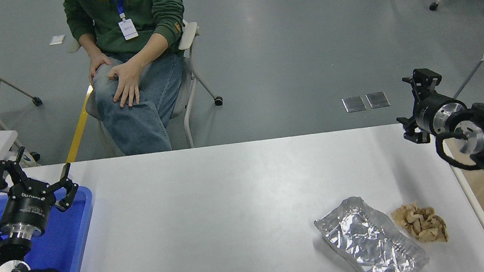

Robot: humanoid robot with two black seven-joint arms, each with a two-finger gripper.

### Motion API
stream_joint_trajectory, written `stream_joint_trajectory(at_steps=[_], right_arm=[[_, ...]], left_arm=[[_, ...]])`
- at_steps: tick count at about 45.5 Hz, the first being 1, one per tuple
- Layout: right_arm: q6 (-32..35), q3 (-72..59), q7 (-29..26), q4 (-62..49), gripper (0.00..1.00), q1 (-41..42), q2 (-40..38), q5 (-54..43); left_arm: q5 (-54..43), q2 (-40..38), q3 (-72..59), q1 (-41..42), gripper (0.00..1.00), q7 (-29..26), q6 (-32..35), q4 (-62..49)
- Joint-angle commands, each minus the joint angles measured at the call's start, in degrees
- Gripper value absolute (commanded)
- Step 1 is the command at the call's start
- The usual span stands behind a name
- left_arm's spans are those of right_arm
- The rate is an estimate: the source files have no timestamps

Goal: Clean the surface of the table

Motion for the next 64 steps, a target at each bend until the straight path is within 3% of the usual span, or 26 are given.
stream_joint_trajectory(at_steps=[1,12,33,50,64], right_arm=[[-0.19,4.67,5.61,4.65,1.00,-5.08,5.90,0.02],[-0.02,5.63,10.01,5.53,1.00,-7.02,11.62,0.02],[-0.02,3.71,10.19,5.70,1.00,-7.37,10.84,-1.47],[-4.32,-21.68,9.57,23.27,1.00,-5.27,-6.03,-13.34],[-5.64,-32.50,9.57,32.68,1.00,-4.82,-17.90,-23.79]], left_arm=[[0.00,0.00,-0.01,0.00,1.00,0.00,0.01,0.00],[0.00,0.00,-0.01,0.00,1.00,0.00,0.01,0.00],[0.00,0.00,-0.01,0.00,1.00,0.00,0.01,0.00],[0.00,0.00,-0.01,0.00,1.00,0.00,0.01,0.00],[0.00,0.00,-0.01,0.00,1.00,0.00,0.01,0.00]])
